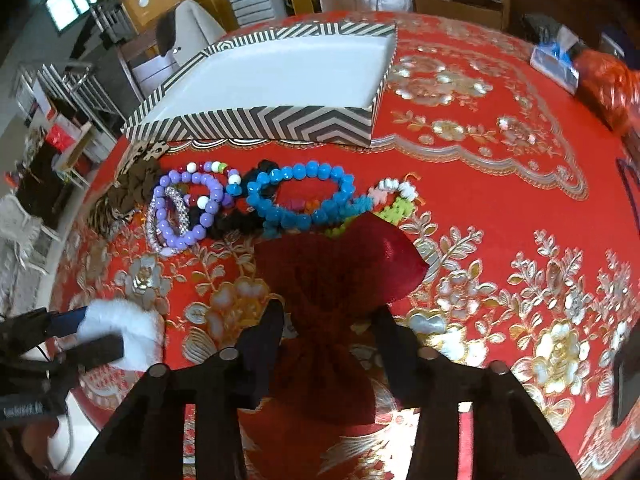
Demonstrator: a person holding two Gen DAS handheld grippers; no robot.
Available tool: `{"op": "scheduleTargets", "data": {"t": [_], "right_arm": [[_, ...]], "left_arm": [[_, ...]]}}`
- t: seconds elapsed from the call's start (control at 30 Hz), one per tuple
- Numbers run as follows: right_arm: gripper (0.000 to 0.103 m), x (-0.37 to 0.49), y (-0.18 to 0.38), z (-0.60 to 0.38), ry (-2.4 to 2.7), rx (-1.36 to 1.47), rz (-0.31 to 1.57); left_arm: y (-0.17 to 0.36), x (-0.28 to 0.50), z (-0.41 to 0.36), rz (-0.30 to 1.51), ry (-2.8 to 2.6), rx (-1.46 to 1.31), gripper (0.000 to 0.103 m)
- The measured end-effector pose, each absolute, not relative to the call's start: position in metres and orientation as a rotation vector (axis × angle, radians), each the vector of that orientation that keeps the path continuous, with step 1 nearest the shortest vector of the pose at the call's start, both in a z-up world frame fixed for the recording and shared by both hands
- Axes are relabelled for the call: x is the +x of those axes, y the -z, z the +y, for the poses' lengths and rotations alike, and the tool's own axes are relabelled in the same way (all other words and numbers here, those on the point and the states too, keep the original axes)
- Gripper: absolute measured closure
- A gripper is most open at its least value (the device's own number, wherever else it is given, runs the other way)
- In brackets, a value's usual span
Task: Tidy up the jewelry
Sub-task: 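Grasp white scrunchie with left gripper while right gripper grasps red satin bow, then lower white scrunchie and red bow into the white tray, opening both grippers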
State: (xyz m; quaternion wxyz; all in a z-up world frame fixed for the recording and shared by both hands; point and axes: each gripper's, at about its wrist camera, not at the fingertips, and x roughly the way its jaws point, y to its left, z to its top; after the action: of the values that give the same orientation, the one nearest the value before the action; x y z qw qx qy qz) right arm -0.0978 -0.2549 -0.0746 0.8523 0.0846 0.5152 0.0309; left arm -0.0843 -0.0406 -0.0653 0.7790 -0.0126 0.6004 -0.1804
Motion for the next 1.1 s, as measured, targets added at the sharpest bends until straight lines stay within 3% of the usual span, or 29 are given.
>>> {"op": "scheduleTargets", "data": {"t": [0.03,0.07,0.13,0.2,0.23,0.43,0.67,0.87,1.1], "right_arm": [[0.083,-0.099,0.075,-0.26,-0.077,0.2,1.088],[0.085,-0.099,0.075,-0.263,-0.083,0.217,1.091],[0.086,-0.101,0.074,-0.269,-0.082,0.225,1.087],[0.086,-0.103,0.067,-0.273,-0.094,0.242,1.071],[0.086,-0.105,0.061,-0.276,-0.097,0.248,1.057],[0.086,-0.097,0.022,-0.281,-0.123,0.292,0.967],[0.086,-0.03,-0.015,-0.279,-0.148,0.297,0.89],[0.086,0.039,-0.005,-0.278,-0.129,0.319,0.933],[0.086,0.091,0.039,-0.282,-0.06,0.36,1.038]], "left_arm": [[0.067,-0.084,-0.041,1.303,0.399,-0.027,0.05],[0.068,-0.083,-0.044,1.297,0.399,-0.023,0.052],[0.066,-0.082,-0.045,1.273,0.398,-0.016,0.068],[0.061,-0.08,-0.045,1.259,0.396,-0.011,0.078],[0.057,-0.079,-0.045,1.254,0.396,-0.011,0.08],[0.023,-0.071,-0.039,1.191,0.413,-0.043,0.081],[-0.017,-0.024,-0.035,1.101,0.403,-0.068,0.081],[-0.03,0.051,-0.04,1.03,0.344,-0.066,0.081],[0.006,0.142,-0.023,1.1,0.22,-0.077,0.08]]}}
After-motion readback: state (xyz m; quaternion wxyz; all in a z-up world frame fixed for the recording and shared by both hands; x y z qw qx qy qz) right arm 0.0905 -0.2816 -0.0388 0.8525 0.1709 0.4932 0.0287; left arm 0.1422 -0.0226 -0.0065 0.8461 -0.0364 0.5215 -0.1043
